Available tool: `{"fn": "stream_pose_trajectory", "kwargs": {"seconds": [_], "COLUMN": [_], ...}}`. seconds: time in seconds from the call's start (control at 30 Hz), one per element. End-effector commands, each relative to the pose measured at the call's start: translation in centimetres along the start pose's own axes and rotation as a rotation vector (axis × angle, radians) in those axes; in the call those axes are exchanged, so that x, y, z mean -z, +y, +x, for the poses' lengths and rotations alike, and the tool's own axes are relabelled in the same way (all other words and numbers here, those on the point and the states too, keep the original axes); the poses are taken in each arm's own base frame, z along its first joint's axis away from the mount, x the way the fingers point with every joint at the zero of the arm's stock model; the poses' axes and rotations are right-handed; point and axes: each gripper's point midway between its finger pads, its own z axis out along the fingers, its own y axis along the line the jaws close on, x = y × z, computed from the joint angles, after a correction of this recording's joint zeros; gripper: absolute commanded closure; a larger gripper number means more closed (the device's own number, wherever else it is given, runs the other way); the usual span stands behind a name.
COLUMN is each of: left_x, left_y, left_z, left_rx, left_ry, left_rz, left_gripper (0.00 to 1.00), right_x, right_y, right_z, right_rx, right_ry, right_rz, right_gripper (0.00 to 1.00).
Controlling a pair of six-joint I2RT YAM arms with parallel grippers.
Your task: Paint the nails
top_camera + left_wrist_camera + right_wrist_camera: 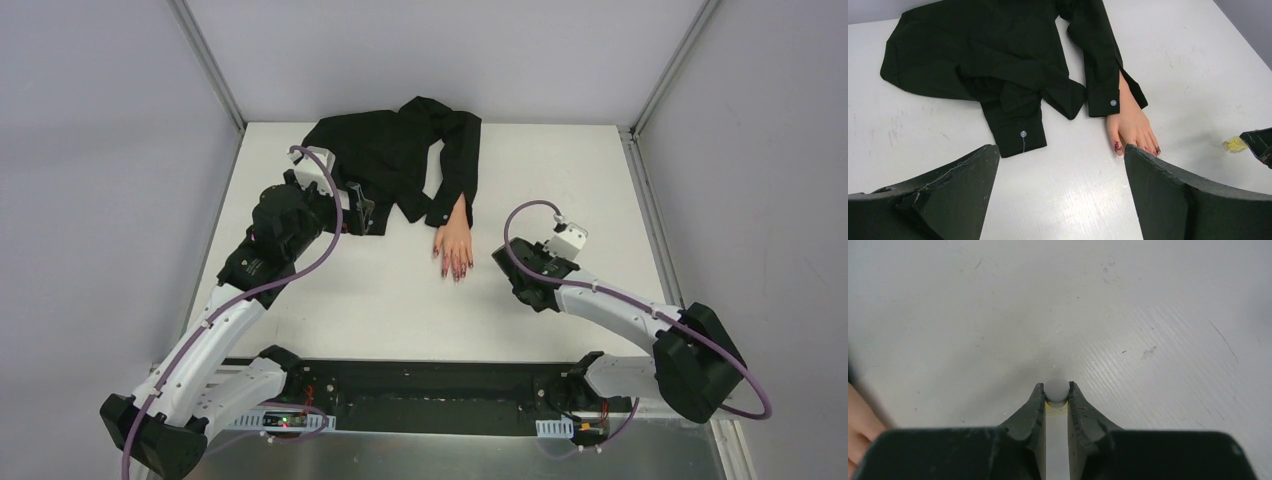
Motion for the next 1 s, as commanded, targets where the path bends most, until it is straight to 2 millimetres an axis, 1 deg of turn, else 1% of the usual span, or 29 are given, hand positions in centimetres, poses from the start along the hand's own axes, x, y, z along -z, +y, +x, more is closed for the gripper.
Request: {"fn": "stream_pose_trajectory", "kwargs": {"seconds": [0.0, 0.33, 0.5, 0.57, 0.6, 0.73, 0.83, 0.97], "left_x": [0.1, 0.1, 0.2, 0.2, 0.2, 0.2, 0.1, 0.1], "left_y": [0.5, 0.7, 0.7, 0.7, 0.7, 0.8, 0.8, 1.4], "left_z": [-0.7, -0.8, -0.9, -0.9, -0.9, -0.8, -0.8, -0.5], "left_rx": [0.009, 0.010, 0.007, 0.006, 0.007, 0.006, 0.005, 0.003], "left_ry": [-0.030, -0.032, -0.034, -0.034, -0.034, -0.033, -0.030, -0.022], "left_rz": [-0.024, -0.027, -0.025, -0.024, -0.025, -0.029, -0.027, -0.062], "left_gripper": [0.01, 0.01, 0.01, 0.01, 0.01, 0.01, 0.01, 0.01], "right_x": [-0.7, -1.4, -1.4, -1.3, -1.3, -1.2, -1.1, -0.7], "right_y": [-1.8, -1.7, -1.7, -1.6, -1.5, -1.3, -1.1, 0.0], "right_z": [0.1, 1.1, 1.2, 1.2, 1.2, 1.3, 1.3, 1.2], "right_rx": [-0.045, -0.008, -0.001, -0.002, -0.005, -0.001, 0.008, 0.039], "right_ry": [-0.059, -0.051, -0.050, -0.049, -0.049, -0.050, -0.048, -0.019], "right_rz": [0.079, 0.118, 0.127, 0.124, 0.122, 0.110, 0.098, 0.045], "right_gripper": [1.00, 1.00, 0.84, 0.75, 0.68, 0.44, 0.30, 0.21]}}
